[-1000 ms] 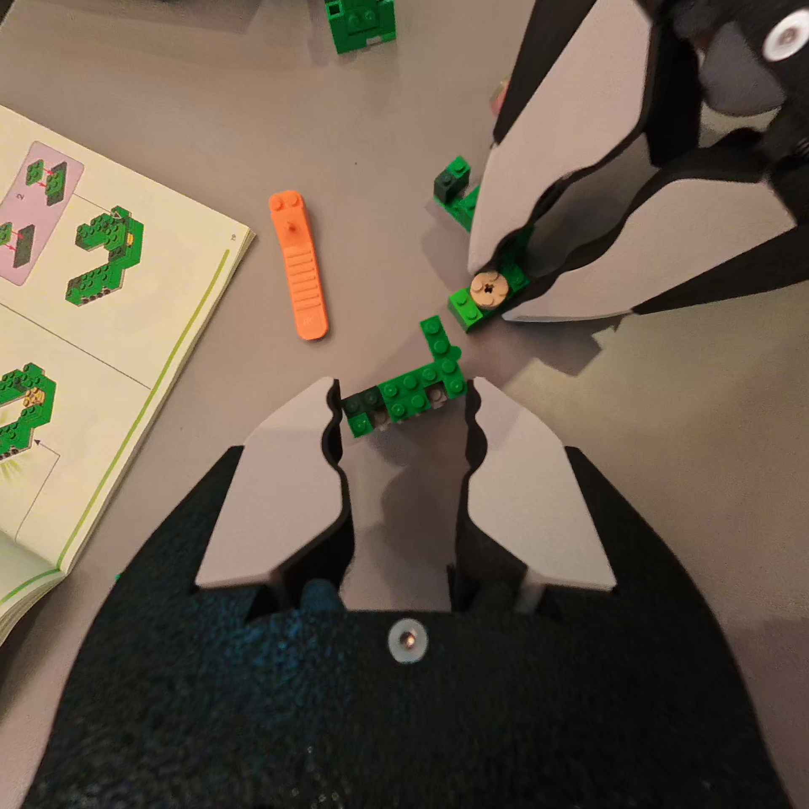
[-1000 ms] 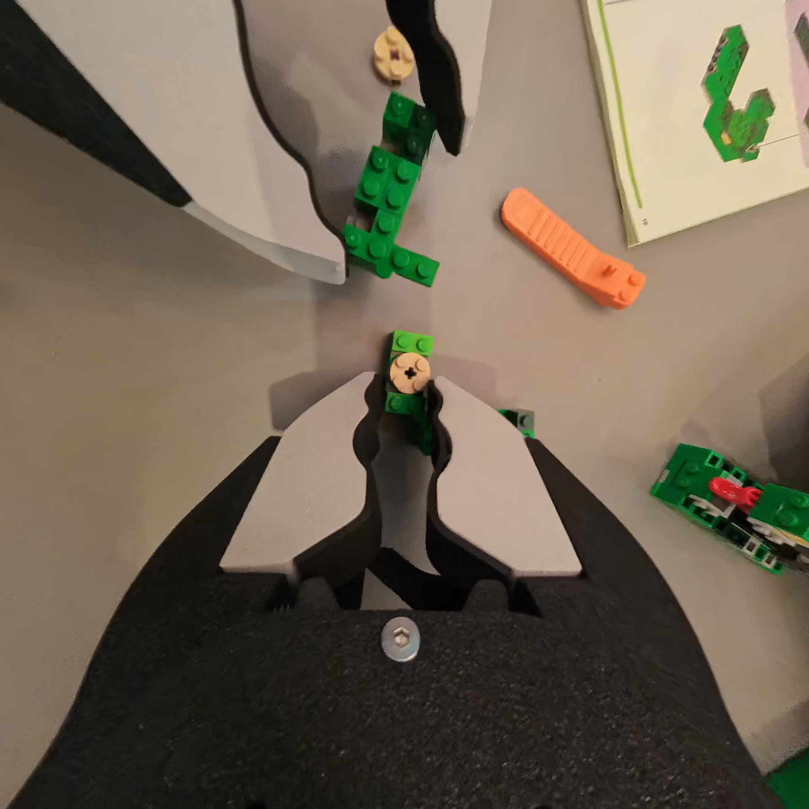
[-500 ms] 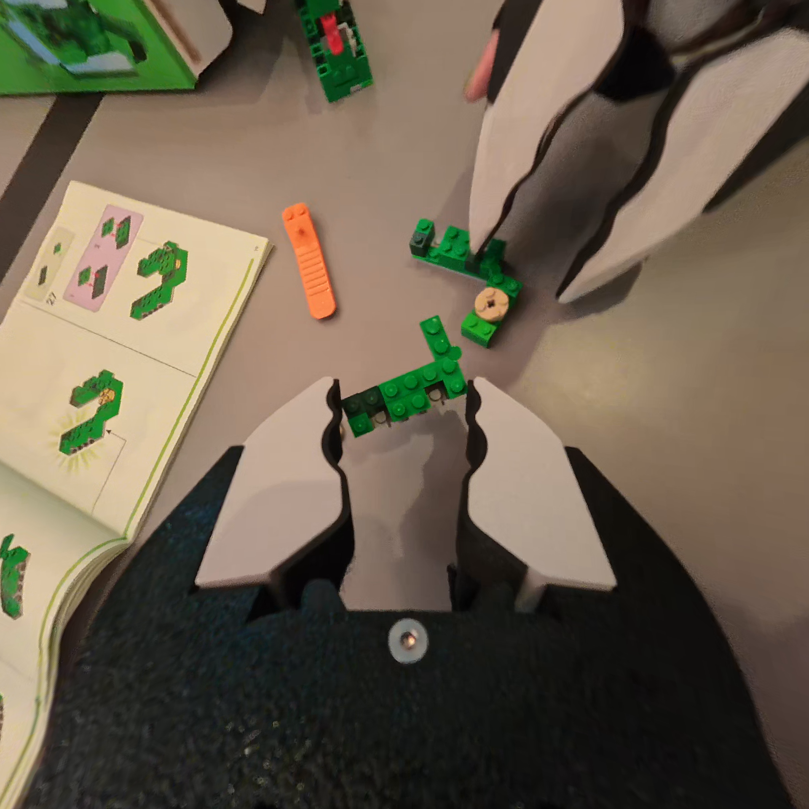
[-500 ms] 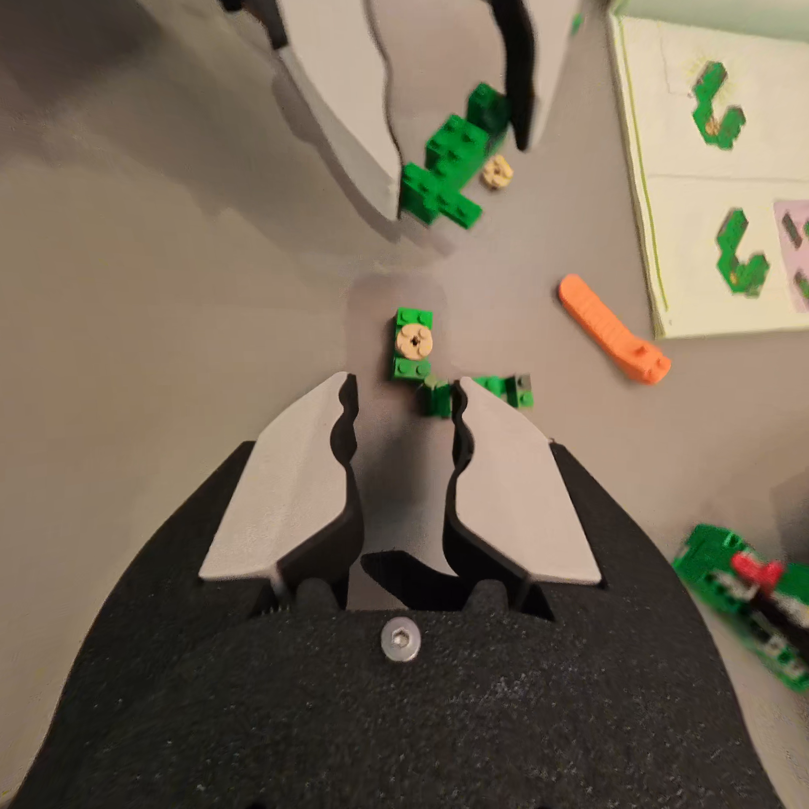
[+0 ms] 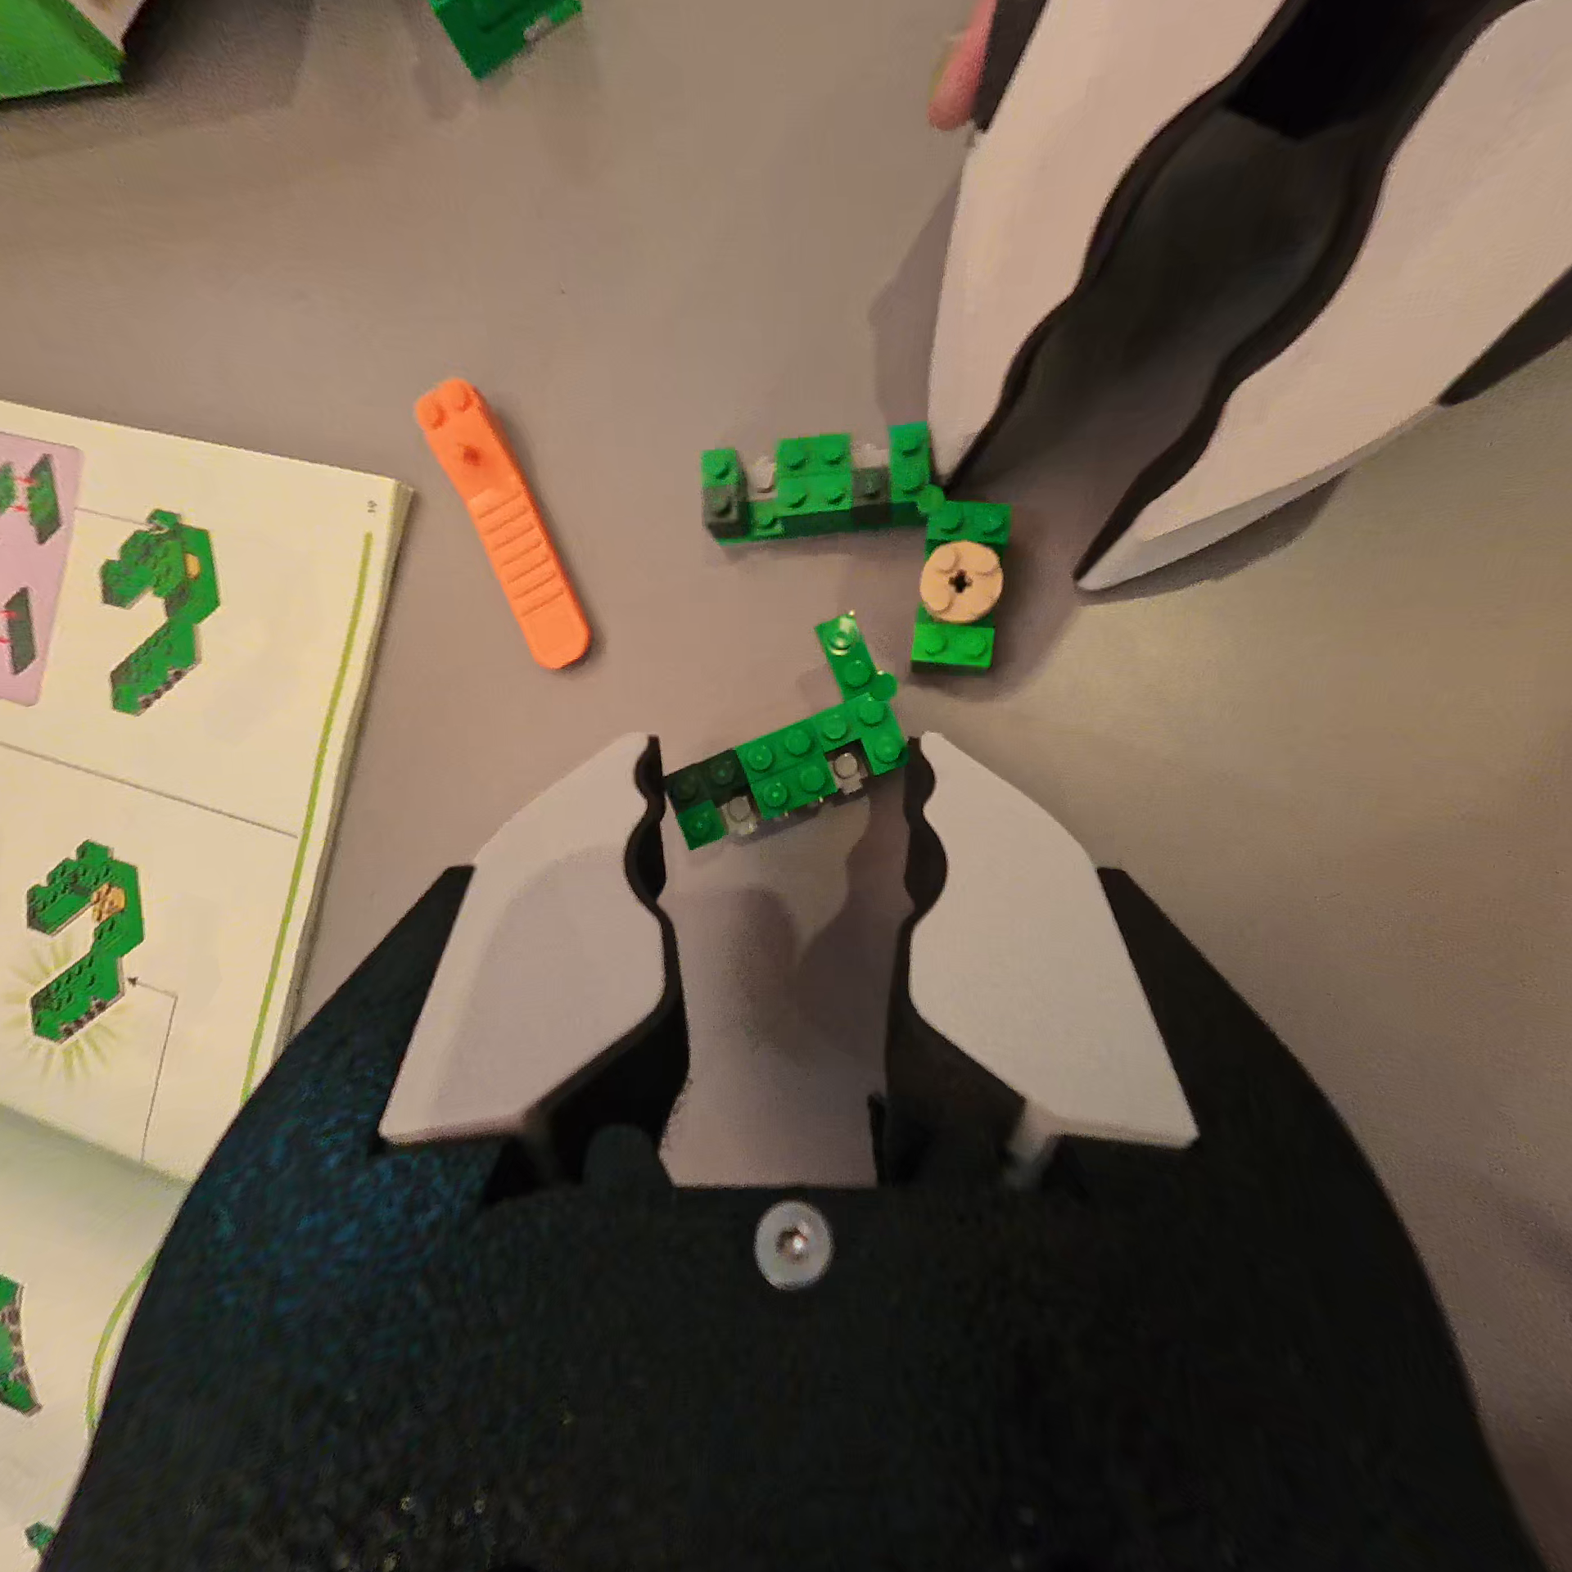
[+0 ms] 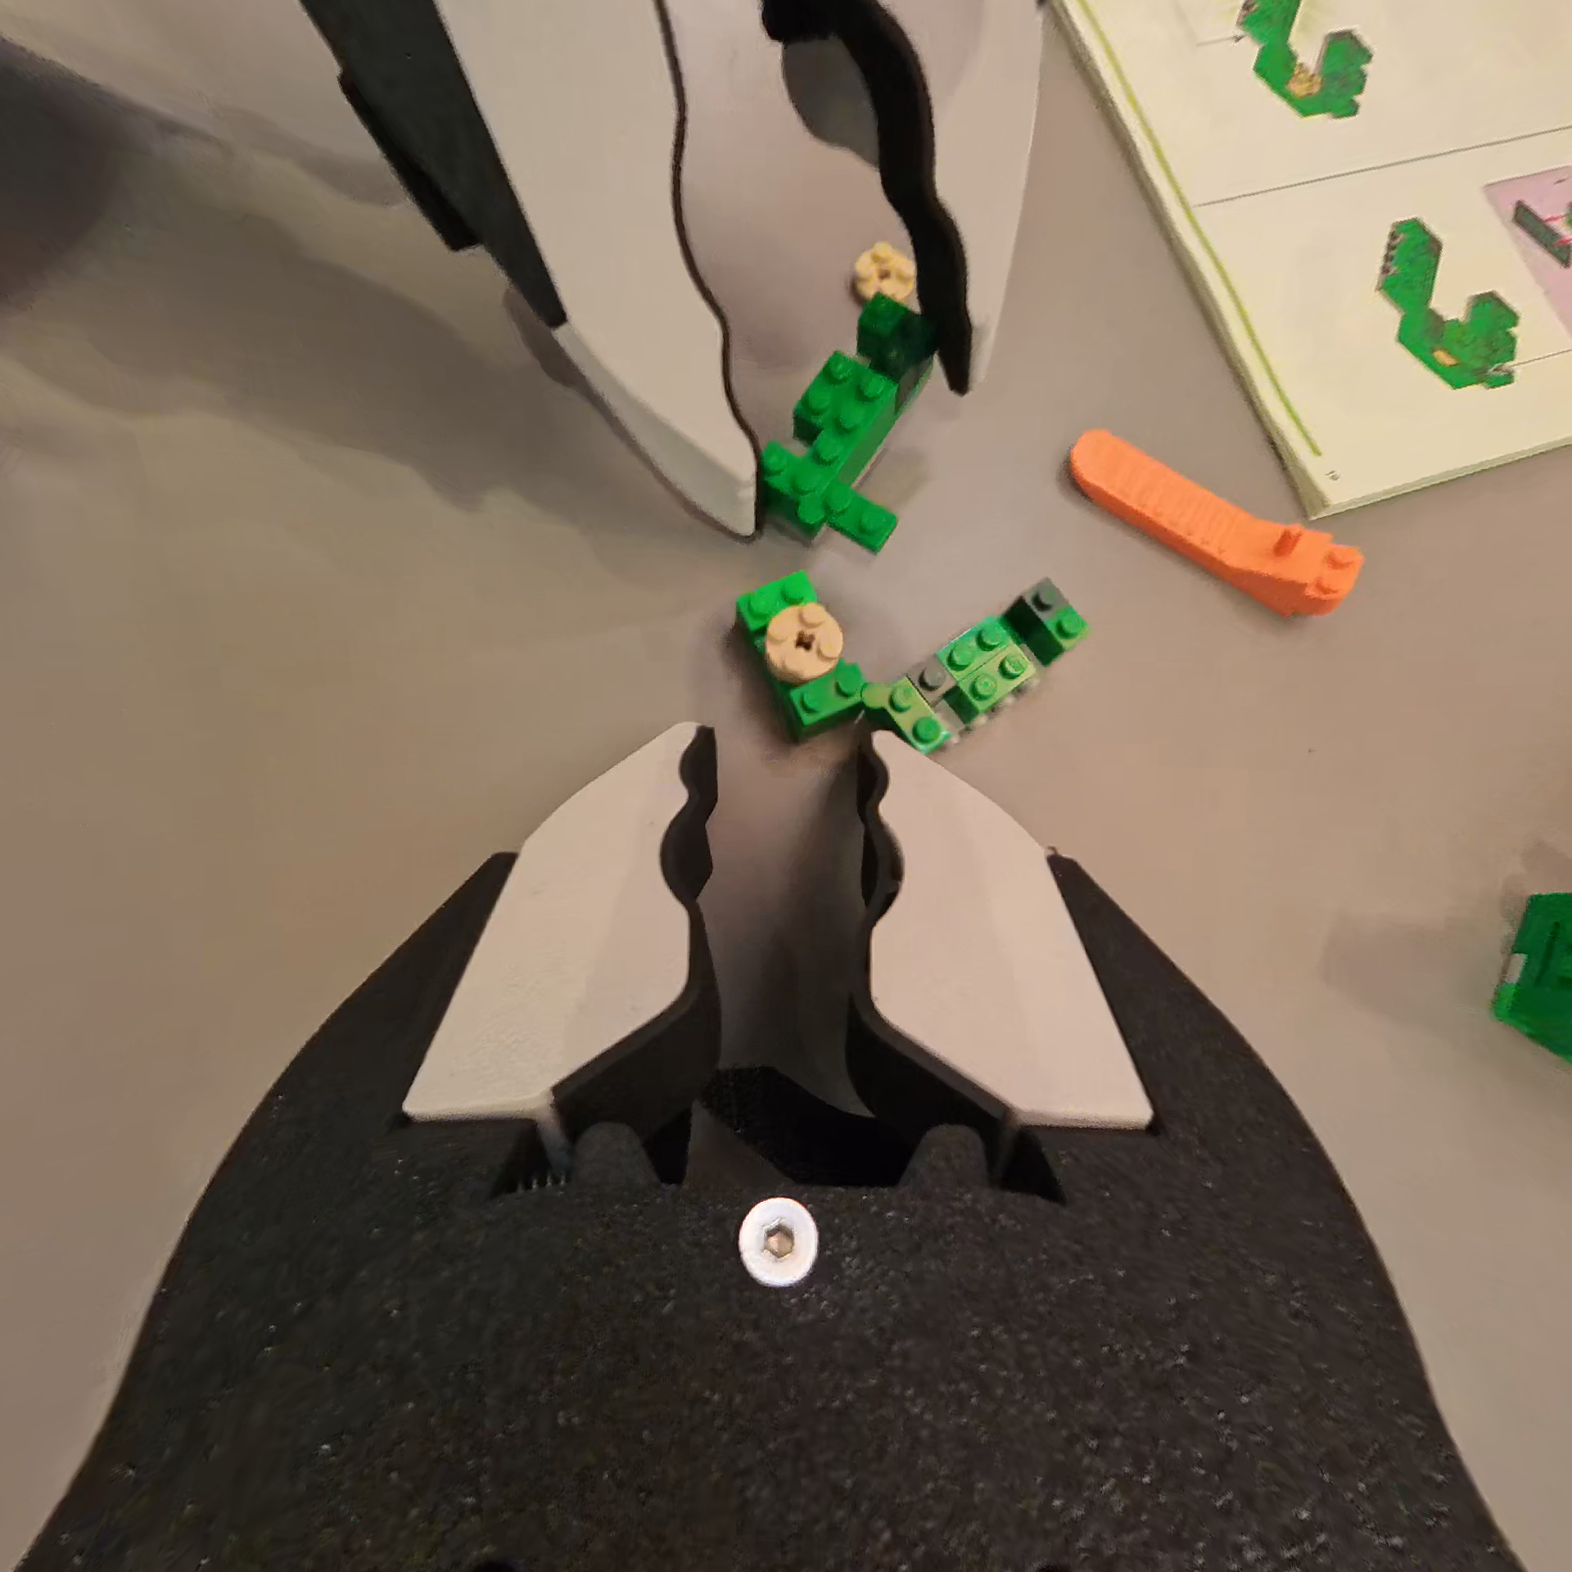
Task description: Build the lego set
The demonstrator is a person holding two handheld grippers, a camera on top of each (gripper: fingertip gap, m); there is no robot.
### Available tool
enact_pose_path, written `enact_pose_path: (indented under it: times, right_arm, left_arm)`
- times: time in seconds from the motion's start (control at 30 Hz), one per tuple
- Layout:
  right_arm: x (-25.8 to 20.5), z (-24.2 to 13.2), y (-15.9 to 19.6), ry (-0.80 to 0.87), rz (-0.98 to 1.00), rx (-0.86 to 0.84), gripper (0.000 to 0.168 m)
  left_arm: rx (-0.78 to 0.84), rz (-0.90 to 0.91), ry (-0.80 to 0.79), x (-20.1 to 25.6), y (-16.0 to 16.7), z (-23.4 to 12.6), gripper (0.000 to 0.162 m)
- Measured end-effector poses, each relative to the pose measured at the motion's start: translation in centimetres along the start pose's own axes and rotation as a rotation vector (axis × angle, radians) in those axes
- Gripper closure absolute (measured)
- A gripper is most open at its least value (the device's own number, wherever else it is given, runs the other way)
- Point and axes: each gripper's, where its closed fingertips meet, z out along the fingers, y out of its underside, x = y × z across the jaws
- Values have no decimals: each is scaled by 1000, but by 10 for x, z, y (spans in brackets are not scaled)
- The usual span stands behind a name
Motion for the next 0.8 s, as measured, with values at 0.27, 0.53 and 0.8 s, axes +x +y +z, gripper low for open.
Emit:
enact_pose_path:
  times: [0.27,0.53,0.8]
  right_arm:
    - [4,3,-8,47,-27,41,138]
    - [5,2,-7,92,23,37,138]
    - [3,1,-4,200,267,43,123]
  left_arm:
    - [-1,-2,52,15,2,2,108]
    - [17,-29,96,25,-2,4,108]
    - [29,-110,31,16,2,-2,108]
